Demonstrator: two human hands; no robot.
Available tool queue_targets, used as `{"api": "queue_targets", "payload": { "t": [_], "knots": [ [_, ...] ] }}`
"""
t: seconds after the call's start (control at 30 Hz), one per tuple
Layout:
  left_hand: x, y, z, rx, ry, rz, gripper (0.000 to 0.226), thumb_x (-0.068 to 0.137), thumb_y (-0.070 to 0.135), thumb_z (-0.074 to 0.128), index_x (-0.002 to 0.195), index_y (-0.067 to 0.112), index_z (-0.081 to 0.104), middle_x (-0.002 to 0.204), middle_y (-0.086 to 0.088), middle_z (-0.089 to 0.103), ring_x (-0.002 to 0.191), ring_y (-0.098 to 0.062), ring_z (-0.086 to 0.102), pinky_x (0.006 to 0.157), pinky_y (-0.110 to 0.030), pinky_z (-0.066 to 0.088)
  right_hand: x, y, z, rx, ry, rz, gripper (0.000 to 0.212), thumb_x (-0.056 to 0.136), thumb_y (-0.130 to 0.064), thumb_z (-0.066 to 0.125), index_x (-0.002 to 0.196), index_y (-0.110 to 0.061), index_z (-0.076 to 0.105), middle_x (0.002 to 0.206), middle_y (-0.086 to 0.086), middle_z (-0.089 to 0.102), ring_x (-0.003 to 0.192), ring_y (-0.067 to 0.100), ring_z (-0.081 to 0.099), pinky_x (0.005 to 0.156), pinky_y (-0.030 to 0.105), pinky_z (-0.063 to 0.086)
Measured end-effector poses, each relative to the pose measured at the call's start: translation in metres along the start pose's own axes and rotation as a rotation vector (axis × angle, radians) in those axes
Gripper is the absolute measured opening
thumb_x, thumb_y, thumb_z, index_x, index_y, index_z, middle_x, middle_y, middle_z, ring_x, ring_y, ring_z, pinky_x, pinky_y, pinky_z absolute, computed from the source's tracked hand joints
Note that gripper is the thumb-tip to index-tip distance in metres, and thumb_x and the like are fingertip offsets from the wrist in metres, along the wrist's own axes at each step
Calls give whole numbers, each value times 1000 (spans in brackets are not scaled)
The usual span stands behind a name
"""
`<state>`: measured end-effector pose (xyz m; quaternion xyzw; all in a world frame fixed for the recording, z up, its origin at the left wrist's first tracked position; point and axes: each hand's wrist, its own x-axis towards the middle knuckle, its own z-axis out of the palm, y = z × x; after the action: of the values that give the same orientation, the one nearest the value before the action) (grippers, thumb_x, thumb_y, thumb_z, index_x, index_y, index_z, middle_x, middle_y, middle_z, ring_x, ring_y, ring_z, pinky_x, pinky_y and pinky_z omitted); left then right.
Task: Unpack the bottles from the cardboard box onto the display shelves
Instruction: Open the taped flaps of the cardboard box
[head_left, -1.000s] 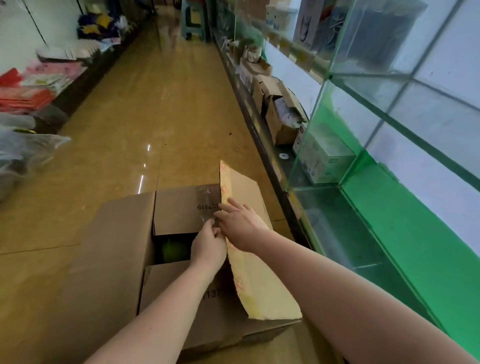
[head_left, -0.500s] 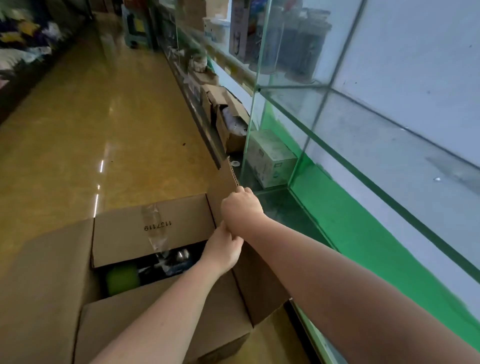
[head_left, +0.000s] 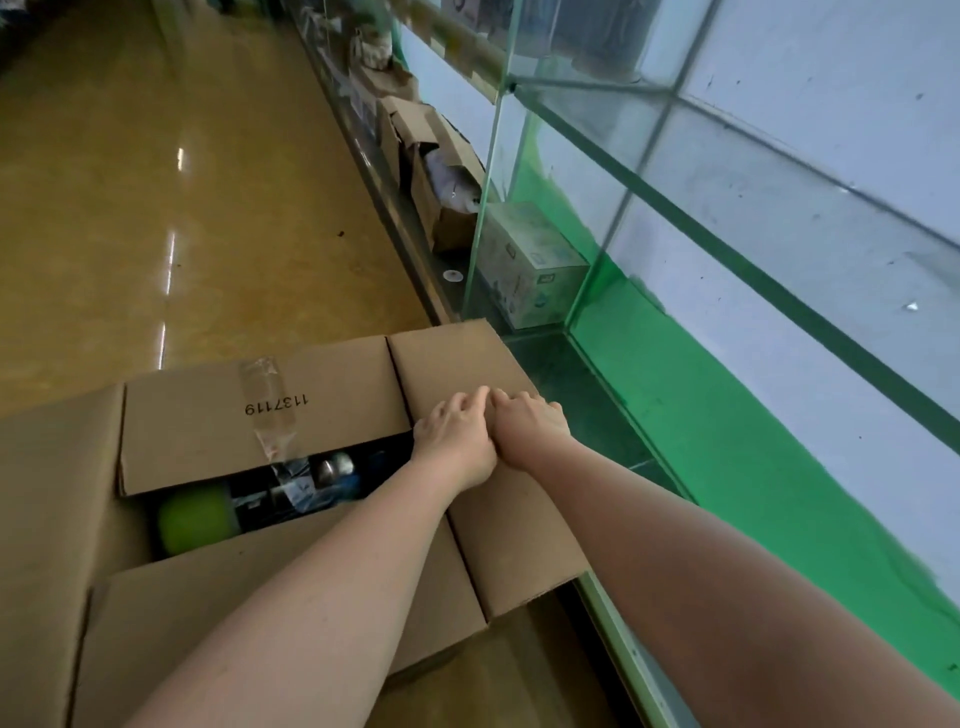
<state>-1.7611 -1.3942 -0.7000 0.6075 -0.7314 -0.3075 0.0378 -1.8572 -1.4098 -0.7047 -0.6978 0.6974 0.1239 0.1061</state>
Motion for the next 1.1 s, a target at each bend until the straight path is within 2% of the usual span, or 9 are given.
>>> {"api": "queue_targets", "payload": {
  "t": [0.17,0.3,0.37,0.43,0.53,0.67,0.87,1.0,1.1],
  "knots": [
    [5,-2,12,48,-96,-33,66,94,17,41,151,25,8,155,-7,21,141,-29,21,113,-42,22,2,5,15,29,-78,-3,45,95,-18,41,140,-13,34,131,12,50,120,31,49,89,40,40],
    [1,-9,16,64,-152,-48,64,94,17,39,151,23,9,155,-8,21,141,-29,21,114,-44,21,3,2,19,40,-142,-28,38,94,-19,42,131,-12,44,128,9,53,115,30,53,88,40,45],
    [-3,-17,10,43,-117,-41,61,94,19,40,150,22,15,152,-9,26,137,-31,27,111,-44,26,1,-4,12,20,-111,-41,35,94,-18,41,127,-13,50,125,8,55,112,30,54,84,37,44],
    [-8,-33,1,21,-52,-59,56,95,19,40,148,20,21,149,-10,30,134,-31,32,109,-42,30,-1,-20,2,15,-41,-97,35,96,-19,40,129,-15,50,129,9,52,117,29,50,89,38,42],
    [-21,-72,-16,-20,38,-171,45,98,24,39,142,18,34,143,-9,36,128,-30,38,105,-43,35,-1,-63,-8,94,10,-226,38,97,-22,41,133,-15,47,135,8,49,124,27,44,100,37,39],
    [-43,-123,-30,59,136,-323,38,98,24,43,135,17,43,138,-8,41,123,-28,43,100,-41,41,-1,-115,1,117,-5,-348,38,96,-20,40,133,-16,49,133,8,50,125,25,42,101,35,36],
    [-58,-144,-36,88,192,-368,49,97,19,45,144,22,33,146,-6,34,129,-26,36,103,-40,39,-1,-139,17,30,-54,-379,40,97,-20,44,137,-16,44,136,9,47,126,26,40,102,36,34],
    [-63,-145,-48,134,233,-374,41,98,20,41,139,19,39,139,-7,40,123,-27,39,96,-38,39,1,-150,16,11,-7,-421,40,96,-16,47,136,-16,45,135,11,47,125,27,41,100,36,36],
    [-64,-151,-44,164,223,-387,44,97,20,44,140,17,38,140,-7,40,124,-27,39,98,-38,37,7,-160,20,-27,23,-457,40,93,-13,49,133,-16,46,134,10,48,124,27,42,99,37,36]
  ]
}}
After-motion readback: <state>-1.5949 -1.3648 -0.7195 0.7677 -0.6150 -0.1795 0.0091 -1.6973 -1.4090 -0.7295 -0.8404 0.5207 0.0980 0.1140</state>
